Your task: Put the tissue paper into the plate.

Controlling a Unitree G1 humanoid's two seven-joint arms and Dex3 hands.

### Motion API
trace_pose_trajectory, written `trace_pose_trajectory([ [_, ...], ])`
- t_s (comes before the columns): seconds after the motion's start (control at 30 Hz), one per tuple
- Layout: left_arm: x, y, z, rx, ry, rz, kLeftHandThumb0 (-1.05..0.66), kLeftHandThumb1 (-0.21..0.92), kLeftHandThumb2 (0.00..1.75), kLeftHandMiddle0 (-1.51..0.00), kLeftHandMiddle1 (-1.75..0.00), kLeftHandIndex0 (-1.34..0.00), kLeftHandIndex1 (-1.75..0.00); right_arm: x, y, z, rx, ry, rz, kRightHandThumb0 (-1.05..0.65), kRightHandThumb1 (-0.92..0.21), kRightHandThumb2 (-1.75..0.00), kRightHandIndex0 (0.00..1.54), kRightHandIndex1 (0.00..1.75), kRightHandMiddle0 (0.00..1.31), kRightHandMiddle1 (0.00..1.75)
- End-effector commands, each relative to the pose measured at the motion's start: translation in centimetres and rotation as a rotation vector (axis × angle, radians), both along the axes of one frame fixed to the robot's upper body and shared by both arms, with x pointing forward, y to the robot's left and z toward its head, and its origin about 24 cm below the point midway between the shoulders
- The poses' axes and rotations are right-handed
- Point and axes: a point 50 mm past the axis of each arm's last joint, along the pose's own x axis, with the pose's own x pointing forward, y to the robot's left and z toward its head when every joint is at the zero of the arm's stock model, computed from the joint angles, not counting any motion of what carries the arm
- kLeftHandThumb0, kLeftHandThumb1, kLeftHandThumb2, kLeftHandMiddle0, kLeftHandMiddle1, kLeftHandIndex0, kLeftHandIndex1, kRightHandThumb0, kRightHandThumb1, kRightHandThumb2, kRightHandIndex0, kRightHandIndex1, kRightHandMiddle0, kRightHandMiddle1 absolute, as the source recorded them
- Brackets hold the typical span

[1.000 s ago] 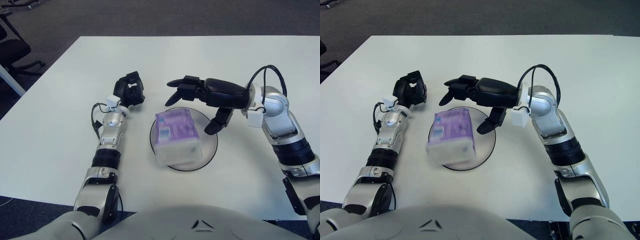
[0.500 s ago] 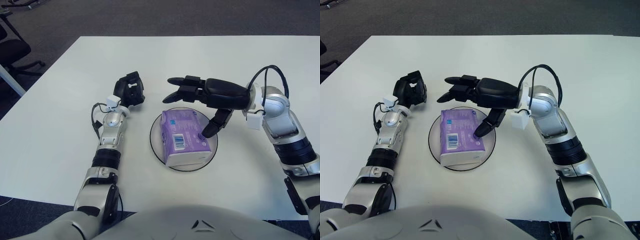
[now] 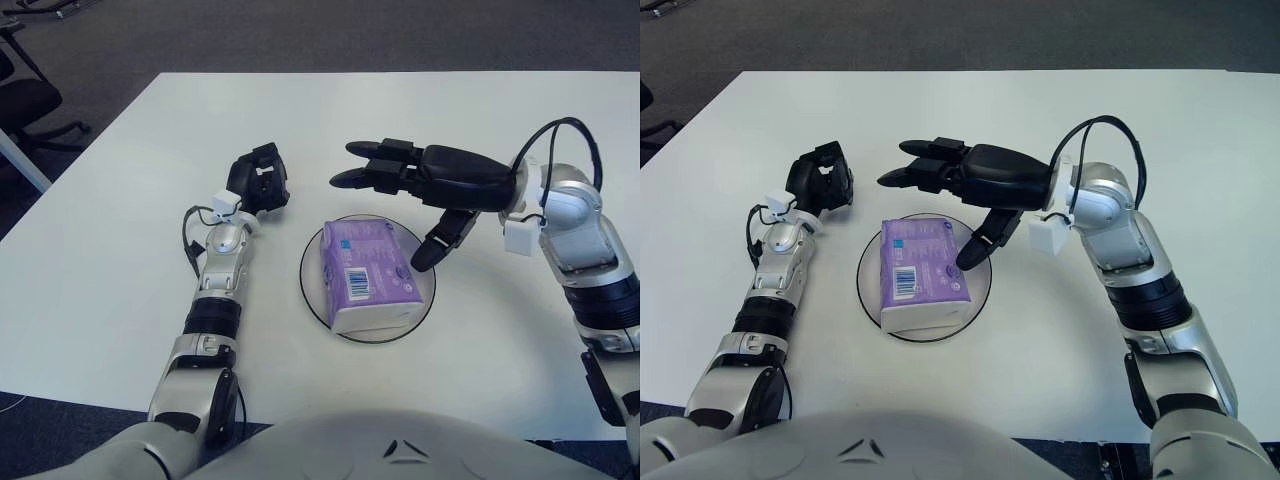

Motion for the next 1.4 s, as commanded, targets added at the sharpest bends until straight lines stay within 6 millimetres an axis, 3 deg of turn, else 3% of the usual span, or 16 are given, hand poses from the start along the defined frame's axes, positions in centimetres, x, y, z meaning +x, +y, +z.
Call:
trace_pose_trajectory([
  [0.0, -3.8, 0.3, -6.6, -0.071, 0.221, 0.017, -0.37, 0.53, 1.14, -1.34, -1.75, -1.04, -1.75, -0.2, 0.1, 0.9, -0.015, -0.047, -0.009, -0.76, -0.68, -0.53, 0.00, 0.00, 0.00, 0.21],
  [0.2, -3.7, 0.3, -6.5, -0.087, 0.200, 0.002, -0.35, 0.53, 1.15, -1.36, -1.75, -1.04, -1.75, -0.2, 0.1, 0.9, -0.015, -0.046, -0.010, -0.76, -0.68, -0.53, 0.00, 0.00, 0.00, 0.21],
  [0.23, -3.7, 0.3, -6.5, -0.088, 0.199, 0.001, -0.35, 0.53, 1.15, -1.36, -1.75, -1.04, -1.75, 0.2, -1.3, 1.1, 0.058, -0.085, -0.103, -0.76, -0.68, -0.53, 0.00, 0.00, 0.00, 0.21],
  [0.3, -3.7, 0.4, -6.5, -0.091, 0.198, 0.000, -0.35, 0.53, 1.15, -1.36, -1.75, -1.04, -1.75, 0.8, -3.0, 0.5, 0.095, -0.117, -0.229, -0.88, -0.81, -0.48, 0.01, 0.01, 0.00, 0.22],
  [0.43, -3.7, 0.5, -6.6, -0.088, 0.199, 0.001, -0.34, 0.52, 1.15, -1.36, -1.75, -1.04, -1.75, 1.8, -4.0, 0.2, 0.082, -0.081, -0.301, -0.92, -0.86, -0.42, 0.03, 0.01, 0.00, 0.18],
  [0.63, -3.7, 0.7, -6.5, -0.081, 0.199, 0.006, -0.34, 0.52, 1.16, -1.36, -1.75, -1.04, -1.75, 3.8, -7.1, -1.0, 0.113, -0.037, -0.447, -0.93, -0.90, -0.41, 0.05, 0.02, 0.00, 0.15],
  [0.87, -3.7, 0.9, -6.6, -0.089, 0.198, 0.001, -0.33, 0.52, 1.16, -1.36, -1.75, -1.03, -1.75, 4.2, -7.4, -2.0, 0.209, -0.071, -0.520, -0.95, -0.92, -0.48, 0.08, 0.04, 0.00, 0.17],
  [1.37, -3.6, 1.0, -6.7, -0.077, 0.210, 0.013, -0.34, 0.51, 1.16, -1.36, -1.75, -1.04, -1.75, 5.3, -8.0, -3.0, 0.449, 0.028, -0.685, -0.89, -0.92, -0.58, 0.17, 0.10, 0.00, 0.51],
])
